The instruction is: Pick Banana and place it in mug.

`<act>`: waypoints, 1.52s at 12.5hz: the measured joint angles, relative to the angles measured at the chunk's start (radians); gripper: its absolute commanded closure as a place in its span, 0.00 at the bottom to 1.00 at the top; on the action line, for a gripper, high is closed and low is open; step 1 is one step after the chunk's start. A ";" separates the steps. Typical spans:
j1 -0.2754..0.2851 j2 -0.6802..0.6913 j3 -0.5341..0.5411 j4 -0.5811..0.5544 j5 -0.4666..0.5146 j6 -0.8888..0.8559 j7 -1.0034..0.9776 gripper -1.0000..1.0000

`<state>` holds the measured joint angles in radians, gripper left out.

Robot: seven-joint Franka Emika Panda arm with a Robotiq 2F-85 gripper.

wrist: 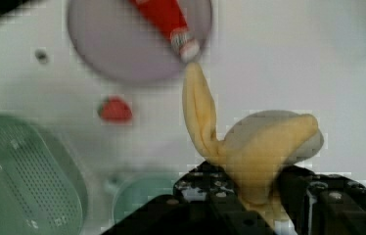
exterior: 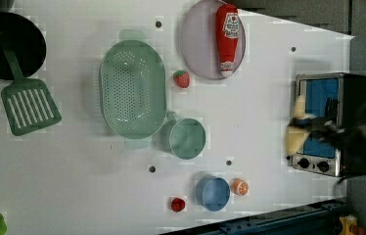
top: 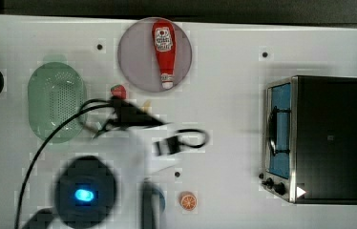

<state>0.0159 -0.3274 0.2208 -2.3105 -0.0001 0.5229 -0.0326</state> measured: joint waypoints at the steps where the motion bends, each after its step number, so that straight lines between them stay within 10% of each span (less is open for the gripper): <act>1: 0.016 0.020 0.046 -0.023 0.009 -0.015 0.070 0.72; 12: 0.041 0.449 0.217 -0.029 0.028 0.294 0.470 0.68; 19: 0.012 0.499 0.169 -0.063 0.016 0.375 0.471 0.00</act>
<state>0.0284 0.1714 0.3899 -2.3730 0.0157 0.8975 0.4380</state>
